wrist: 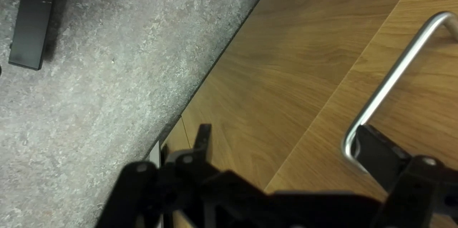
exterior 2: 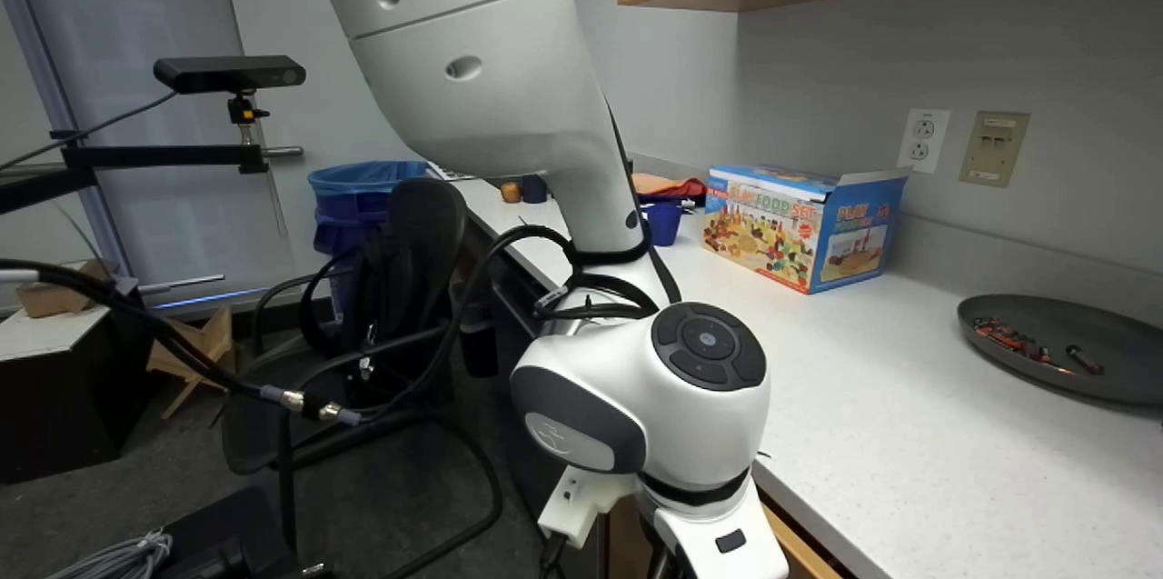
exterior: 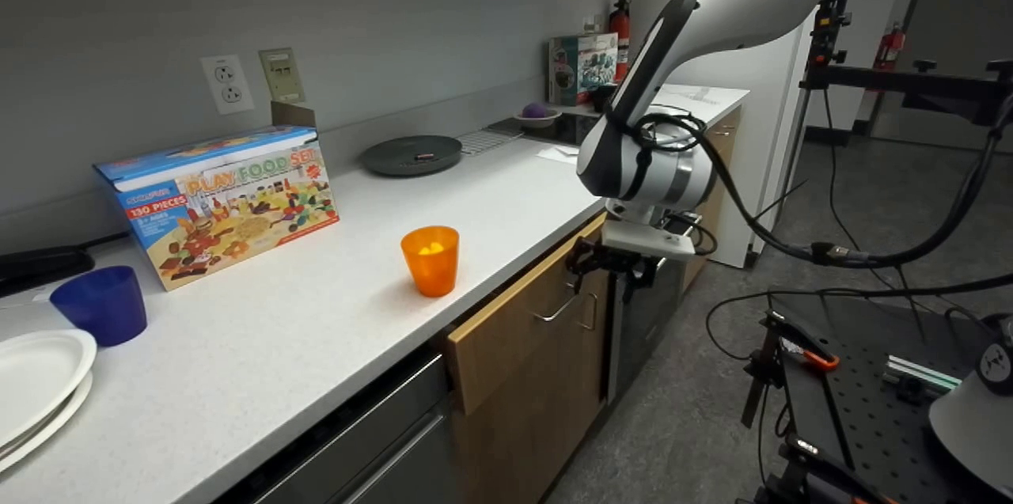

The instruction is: Open the top drawer of the kitchen unit

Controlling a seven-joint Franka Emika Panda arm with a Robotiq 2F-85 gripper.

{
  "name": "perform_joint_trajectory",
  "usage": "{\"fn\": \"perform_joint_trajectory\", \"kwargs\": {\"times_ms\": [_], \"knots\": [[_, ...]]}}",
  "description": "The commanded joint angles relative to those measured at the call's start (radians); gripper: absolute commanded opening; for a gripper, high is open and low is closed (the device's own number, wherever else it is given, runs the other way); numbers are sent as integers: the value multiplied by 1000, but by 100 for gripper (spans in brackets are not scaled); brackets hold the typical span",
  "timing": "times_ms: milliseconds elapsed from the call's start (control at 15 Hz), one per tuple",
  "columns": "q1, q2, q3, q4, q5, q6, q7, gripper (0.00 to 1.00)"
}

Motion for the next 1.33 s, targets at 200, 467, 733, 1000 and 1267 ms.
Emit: {"fn": "perform_joint_trajectory", "kwargs": {"times_ms": [200, 467, 733, 1000, 1267], "knots": [[53, -62, -122, -163, -120, -44, 60, 100], [58, -124, -181, -255, -174, -68, 61, 100], [85, -180, -294, -349, -263, -62, 61, 100], [172, -277, -419, -392, -486, -57, 111, 100], [311, -345, -583, -359, -787, -119, 225, 100]]}}
